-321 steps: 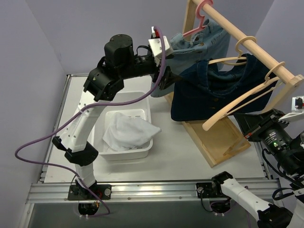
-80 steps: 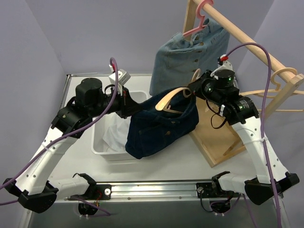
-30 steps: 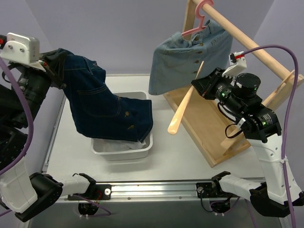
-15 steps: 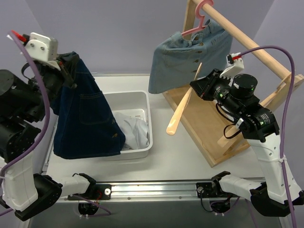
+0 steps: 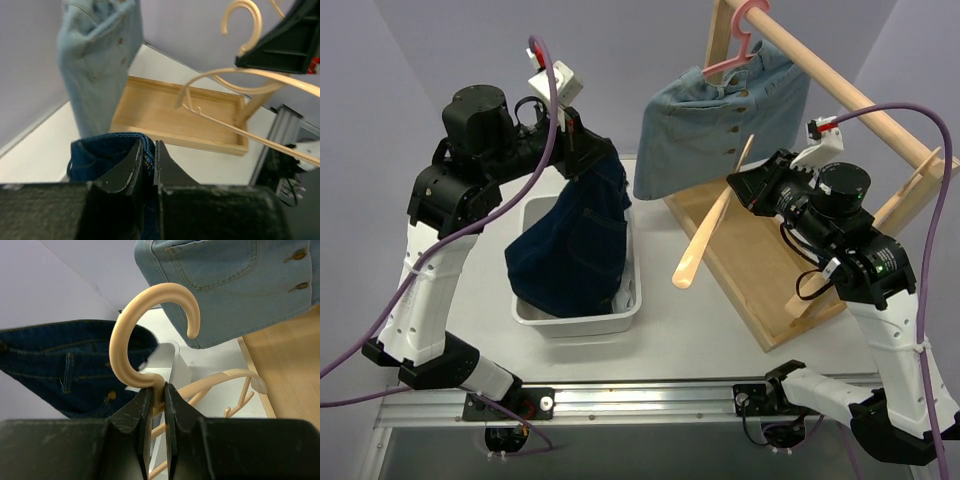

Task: Remove the skirt from the hanger

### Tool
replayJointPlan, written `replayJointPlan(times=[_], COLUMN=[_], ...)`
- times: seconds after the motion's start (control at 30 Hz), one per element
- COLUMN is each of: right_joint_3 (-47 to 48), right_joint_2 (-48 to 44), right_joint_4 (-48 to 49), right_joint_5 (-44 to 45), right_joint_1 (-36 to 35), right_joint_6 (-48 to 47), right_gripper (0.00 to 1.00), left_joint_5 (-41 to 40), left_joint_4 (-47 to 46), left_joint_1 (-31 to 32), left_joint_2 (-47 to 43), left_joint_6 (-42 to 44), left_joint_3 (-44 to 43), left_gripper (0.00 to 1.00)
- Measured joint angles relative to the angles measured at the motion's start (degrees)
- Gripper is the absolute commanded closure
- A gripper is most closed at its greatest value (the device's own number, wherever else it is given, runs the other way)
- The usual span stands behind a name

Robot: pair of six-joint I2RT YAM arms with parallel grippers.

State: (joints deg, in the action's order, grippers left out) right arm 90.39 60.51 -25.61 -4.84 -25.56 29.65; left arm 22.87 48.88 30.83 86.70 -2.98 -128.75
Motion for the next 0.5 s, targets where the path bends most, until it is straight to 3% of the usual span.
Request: replayJointPlan(times=[0.27,0.5], right_joint_3=[-2.1,-3.2], right_joint_2=[-0.3,-0.3], right_joint_4=[0.0,0.0], right_joint_5=[0.1,0.1], right_joint_1=[0.0,0.0], right_joint_6=[0.0,0.0], right_gripper=[1.0,1.0], left_joint_5=[14.0,27.5], left_joint_4=[-7.8,-27.2], left_joint_1=[-1.1,-2.8], left_joint_2=[-6.3,-7.2], left_joint_6=[-6.6,-21.7], left_joint_3=[16.0,26.4], left_gripper=[0.98,0.98])
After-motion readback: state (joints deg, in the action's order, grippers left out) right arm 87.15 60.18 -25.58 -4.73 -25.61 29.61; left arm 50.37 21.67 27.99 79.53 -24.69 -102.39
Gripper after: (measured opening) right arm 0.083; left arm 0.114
